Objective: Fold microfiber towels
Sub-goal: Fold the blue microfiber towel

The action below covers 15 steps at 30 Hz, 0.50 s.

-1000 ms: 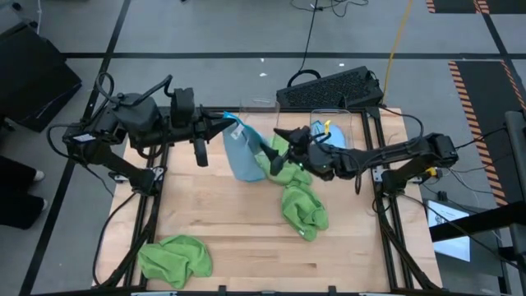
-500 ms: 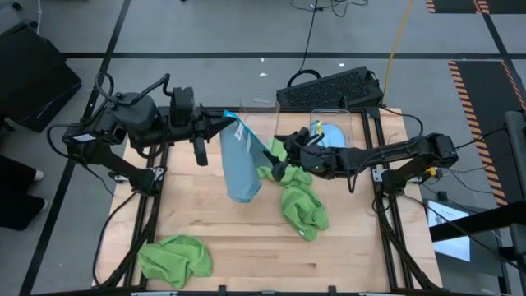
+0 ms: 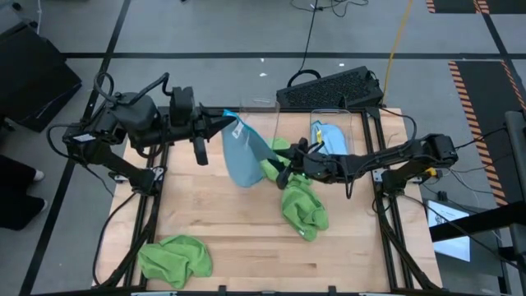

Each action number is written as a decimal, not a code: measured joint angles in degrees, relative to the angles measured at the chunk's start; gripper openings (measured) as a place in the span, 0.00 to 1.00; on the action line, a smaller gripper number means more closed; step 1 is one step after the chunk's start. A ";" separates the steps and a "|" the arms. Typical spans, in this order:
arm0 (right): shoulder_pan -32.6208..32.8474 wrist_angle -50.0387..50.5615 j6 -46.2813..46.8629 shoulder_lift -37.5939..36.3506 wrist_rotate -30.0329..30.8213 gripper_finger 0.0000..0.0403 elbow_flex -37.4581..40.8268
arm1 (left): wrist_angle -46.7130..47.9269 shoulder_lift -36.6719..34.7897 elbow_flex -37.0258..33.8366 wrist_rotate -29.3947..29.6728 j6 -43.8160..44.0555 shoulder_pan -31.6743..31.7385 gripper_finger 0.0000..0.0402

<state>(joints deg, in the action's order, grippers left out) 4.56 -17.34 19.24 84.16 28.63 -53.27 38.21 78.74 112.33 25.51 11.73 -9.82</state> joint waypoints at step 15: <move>0.04 -0.85 -0.42 -0.02 -5.30 0.16 0.67 | -1.99 0.00 0.00 0.59 -0.98 0.86 0.00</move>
<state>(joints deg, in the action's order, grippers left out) 4.60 -18.19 18.82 84.14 23.33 -52.60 36.23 78.74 112.33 26.11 10.74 -8.97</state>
